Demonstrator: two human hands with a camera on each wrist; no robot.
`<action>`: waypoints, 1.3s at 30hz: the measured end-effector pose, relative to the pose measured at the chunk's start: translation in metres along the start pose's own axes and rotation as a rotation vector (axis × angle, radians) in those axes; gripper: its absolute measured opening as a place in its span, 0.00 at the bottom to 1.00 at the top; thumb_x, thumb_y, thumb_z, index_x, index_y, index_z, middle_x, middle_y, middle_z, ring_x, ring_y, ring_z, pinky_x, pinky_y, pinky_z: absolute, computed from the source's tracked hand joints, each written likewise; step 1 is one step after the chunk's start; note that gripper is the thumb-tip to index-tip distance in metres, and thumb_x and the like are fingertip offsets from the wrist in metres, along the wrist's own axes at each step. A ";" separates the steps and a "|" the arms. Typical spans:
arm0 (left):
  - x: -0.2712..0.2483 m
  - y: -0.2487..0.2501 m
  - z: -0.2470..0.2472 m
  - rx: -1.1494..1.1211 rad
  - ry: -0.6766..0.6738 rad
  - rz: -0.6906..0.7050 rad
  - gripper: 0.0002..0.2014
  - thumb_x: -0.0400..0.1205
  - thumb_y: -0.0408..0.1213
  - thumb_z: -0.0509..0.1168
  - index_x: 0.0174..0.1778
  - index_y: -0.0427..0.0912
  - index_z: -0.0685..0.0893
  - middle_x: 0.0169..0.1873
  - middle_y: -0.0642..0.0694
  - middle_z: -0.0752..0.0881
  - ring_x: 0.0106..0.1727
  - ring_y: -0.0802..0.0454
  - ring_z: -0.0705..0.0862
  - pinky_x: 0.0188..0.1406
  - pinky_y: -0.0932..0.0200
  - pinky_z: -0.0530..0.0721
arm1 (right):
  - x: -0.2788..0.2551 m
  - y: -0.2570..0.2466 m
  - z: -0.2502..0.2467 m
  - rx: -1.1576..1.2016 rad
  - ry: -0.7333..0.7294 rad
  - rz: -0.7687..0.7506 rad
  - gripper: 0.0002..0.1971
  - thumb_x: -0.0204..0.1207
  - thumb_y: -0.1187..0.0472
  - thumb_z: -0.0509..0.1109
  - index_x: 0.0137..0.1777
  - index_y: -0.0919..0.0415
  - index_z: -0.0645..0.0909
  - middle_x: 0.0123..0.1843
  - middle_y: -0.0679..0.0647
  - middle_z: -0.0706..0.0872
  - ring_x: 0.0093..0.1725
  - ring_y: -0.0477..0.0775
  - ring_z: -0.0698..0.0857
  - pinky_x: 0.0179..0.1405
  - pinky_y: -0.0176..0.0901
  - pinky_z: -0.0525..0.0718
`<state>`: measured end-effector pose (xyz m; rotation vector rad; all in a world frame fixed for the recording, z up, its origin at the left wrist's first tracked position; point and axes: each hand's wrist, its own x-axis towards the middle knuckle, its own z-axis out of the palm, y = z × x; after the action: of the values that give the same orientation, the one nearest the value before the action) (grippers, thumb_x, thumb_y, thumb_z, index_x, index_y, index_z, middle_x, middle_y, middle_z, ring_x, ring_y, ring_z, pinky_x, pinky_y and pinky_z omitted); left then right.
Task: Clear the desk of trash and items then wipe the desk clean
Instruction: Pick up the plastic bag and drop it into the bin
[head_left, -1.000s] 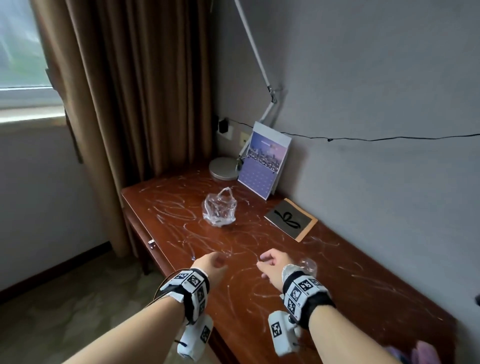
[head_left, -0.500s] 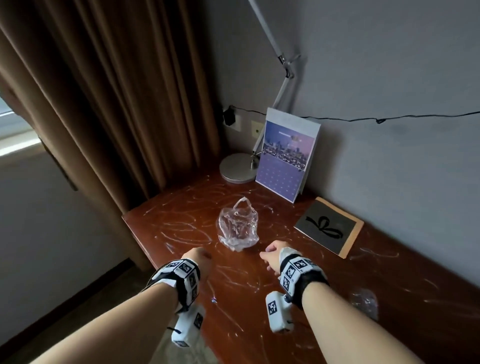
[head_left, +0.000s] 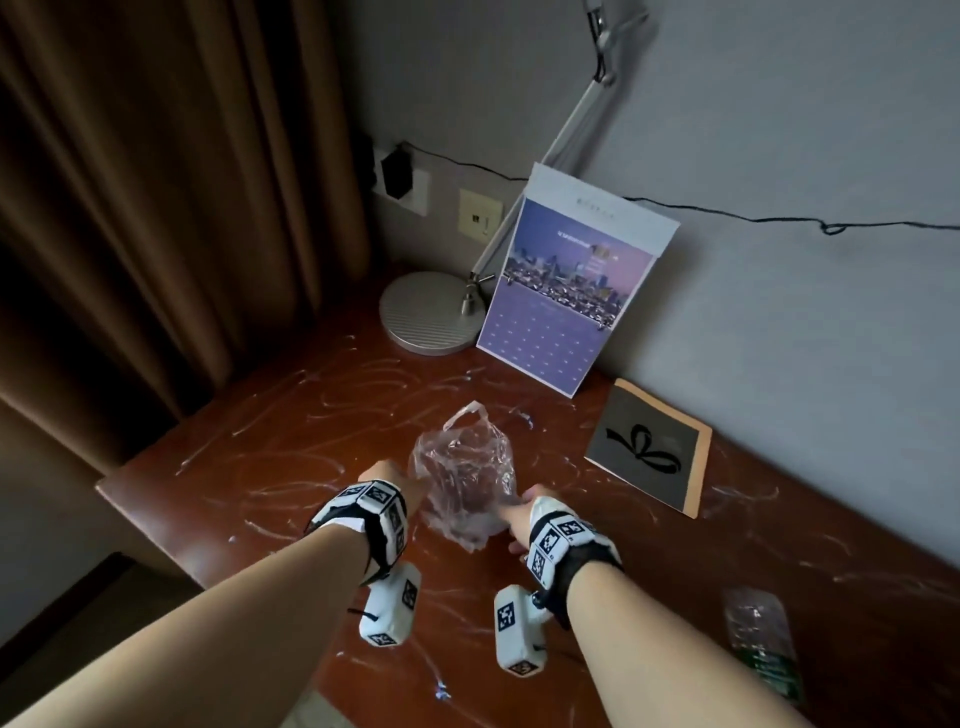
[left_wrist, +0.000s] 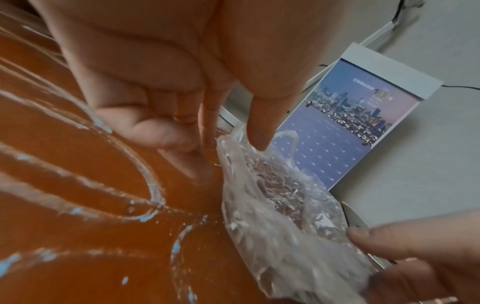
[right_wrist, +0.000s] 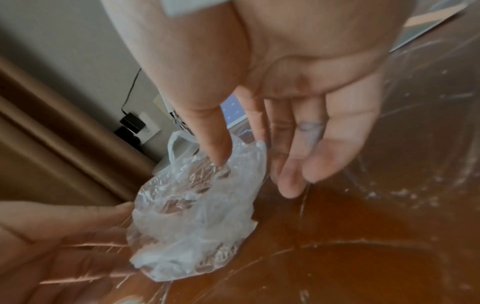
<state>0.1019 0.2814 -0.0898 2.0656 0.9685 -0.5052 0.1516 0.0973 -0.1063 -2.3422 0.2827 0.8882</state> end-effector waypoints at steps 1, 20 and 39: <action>0.009 0.001 -0.002 0.008 -0.014 0.011 0.17 0.80 0.53 0.65 0.47 0.40 0.86 0.40 0.43 0.89 0.39 0.45 0.86 0.39 0.58 0.84 | 0.009 -0.002 0.007 -0.002 0.025 0.013 0.19 0.70 0.47 0.69 0.56 0.57 0.74 0.46 0.57 0.89 0.42 0.59 0.91 0.46 0.54 0.90; -0.117 0.114 0.079 0.144 -0.091 0.557 0.07 0.79 0.38 0.66 0.46 0.44 0.89 0.45 0.42 0.90 0.49 0.41 0.87 0.44 0.57 0.82 | -0.112 0.123 -0.120 0.364 0.504 -0.002 0.07 0.76 0.62 0.73 0.36 0.56 0.84 0.30 0.58 0.88 0.18 0.48 0.83 0.13 0.32 0.73; -0.475 0.157 0.429 0.456 -0.359 1.028 0.15 0.78 0.38 0.66 0.60 0.43 0.84 0.56 0.43 0.87 0.55 0.43 0.86 0.53 0.59 0.84 | -0.383 0.549 -0.249 0.674 0.888 0.200 0.14 0.73 0.47 0.75 0.33 0.54 0.81 0.26 0.54 0.85 0.23 0.52 0.84 0.18 0.36 0.75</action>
<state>-0.0866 -0.3408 0.0186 2.4050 -0.4924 -0.5149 -0.2212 -0.4947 0.0351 -1.9167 1.0065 -0.2314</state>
